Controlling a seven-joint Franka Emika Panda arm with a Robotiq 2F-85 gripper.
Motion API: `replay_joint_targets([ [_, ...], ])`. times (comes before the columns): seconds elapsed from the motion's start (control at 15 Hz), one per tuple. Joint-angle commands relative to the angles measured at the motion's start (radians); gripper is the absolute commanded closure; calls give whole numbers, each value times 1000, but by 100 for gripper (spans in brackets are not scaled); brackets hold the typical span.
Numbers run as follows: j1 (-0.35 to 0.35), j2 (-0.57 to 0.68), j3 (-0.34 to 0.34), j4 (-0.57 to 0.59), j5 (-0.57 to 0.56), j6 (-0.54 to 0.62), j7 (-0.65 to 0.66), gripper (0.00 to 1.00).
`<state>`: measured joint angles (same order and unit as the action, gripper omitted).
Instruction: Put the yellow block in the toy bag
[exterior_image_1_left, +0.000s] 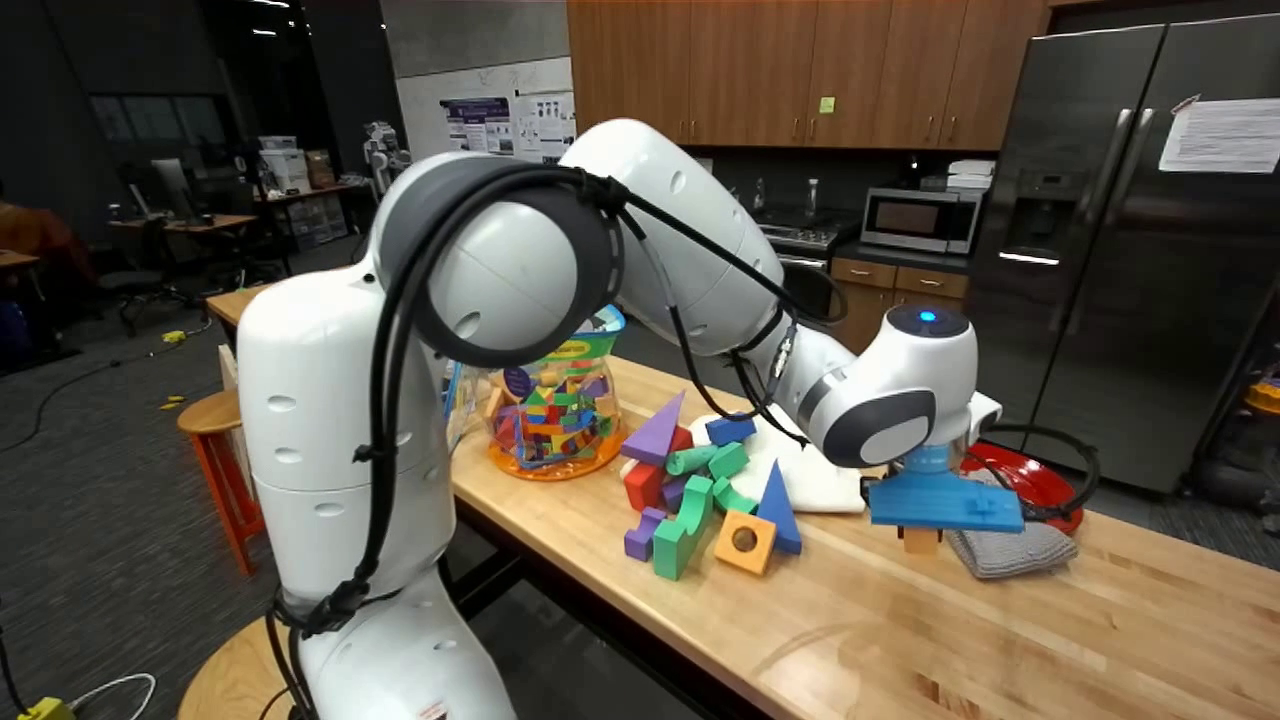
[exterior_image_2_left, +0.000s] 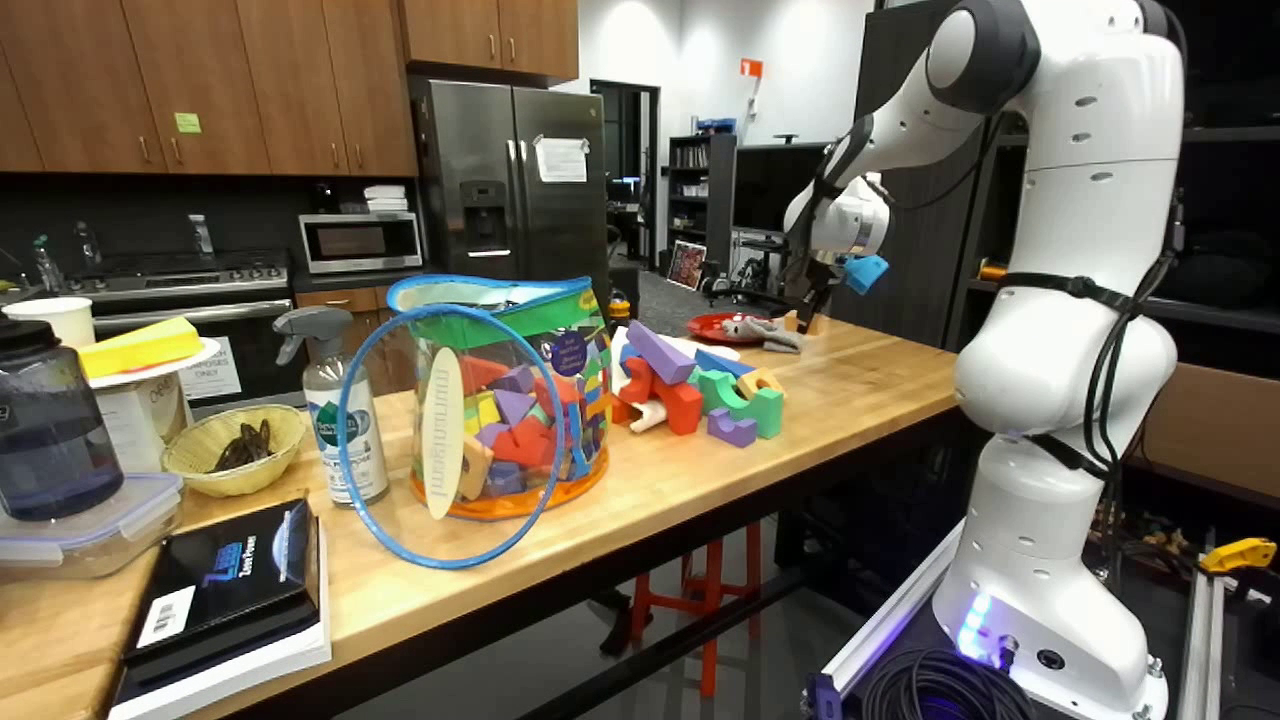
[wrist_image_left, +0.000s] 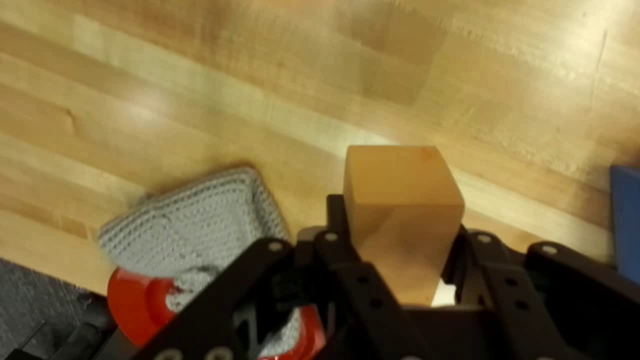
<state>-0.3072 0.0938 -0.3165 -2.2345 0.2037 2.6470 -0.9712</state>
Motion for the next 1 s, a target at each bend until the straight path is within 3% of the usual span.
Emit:
replay_joint_targets([
  [0.0,-1,-59,46,52,11,-51,-17,84],
  [0.93,177,-187,167,166,45,-72,-41,84],
])
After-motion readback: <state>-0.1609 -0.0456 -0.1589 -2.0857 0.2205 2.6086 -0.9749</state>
